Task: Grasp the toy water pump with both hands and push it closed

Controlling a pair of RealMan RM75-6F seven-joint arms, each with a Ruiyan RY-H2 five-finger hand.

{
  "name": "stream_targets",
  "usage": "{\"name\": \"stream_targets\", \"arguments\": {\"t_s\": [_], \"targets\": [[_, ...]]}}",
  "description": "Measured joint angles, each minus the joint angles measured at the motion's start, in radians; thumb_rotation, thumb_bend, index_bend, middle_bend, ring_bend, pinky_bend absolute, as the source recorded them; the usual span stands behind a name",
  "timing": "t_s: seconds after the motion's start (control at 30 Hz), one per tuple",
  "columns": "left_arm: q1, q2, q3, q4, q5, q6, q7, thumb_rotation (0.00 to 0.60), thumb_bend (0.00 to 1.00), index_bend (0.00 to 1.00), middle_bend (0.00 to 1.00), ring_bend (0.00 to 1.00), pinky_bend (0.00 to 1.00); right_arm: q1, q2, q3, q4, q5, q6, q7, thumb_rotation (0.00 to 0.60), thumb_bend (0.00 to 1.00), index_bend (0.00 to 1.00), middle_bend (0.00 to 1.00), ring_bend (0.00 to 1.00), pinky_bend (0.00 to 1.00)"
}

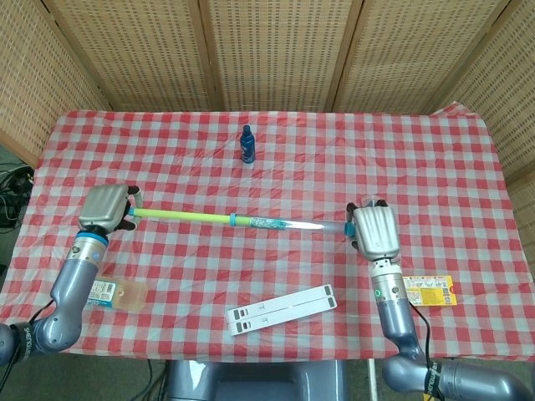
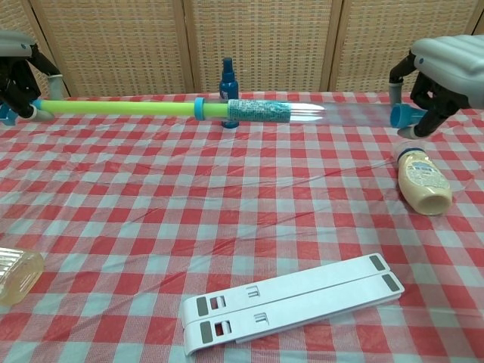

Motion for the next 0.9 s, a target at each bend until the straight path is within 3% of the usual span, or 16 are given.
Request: {"name": "stream_targets", "arguments": {"t_s": [0.1, 0.33, 0.9], "targets": [[-0.003, -0.010, 0.002, -0.004, -0.003, 0.002, 0.004, 0.600, 0.67, 0.84, 0.90, 0.76, 0.64, 0.009, -0.007, 0.002, 0.003, 0.000, -0.004, -0.007, 0.600, 0.41, 0.62, 1.00, 0.99, 0.47], [0.003, -0.093, 0.018, -0.076, -0.007, 0.120, 0.062, 0.600, 0.67, 0.84, 0.90, 0.76, 0.64, 0.032, -0.021, 0.011, 0.004, 0.002, -0.010, -0.026, 0.600, 0.41, 0.62, 1.00, 0.99, 0.47], [-0.031, -0.143, -0.023, -0.072, -0.029, 0.129, 0.089, 0.600, 0.67, 0.84, 0.90, 0.76, 0.64, 0.062, -0.053, 0.012, 0.012, 0.016, -0.015, -0.046, 0.600, 0.41, 0.62, 1.00, 0.99, 0.47]]}}
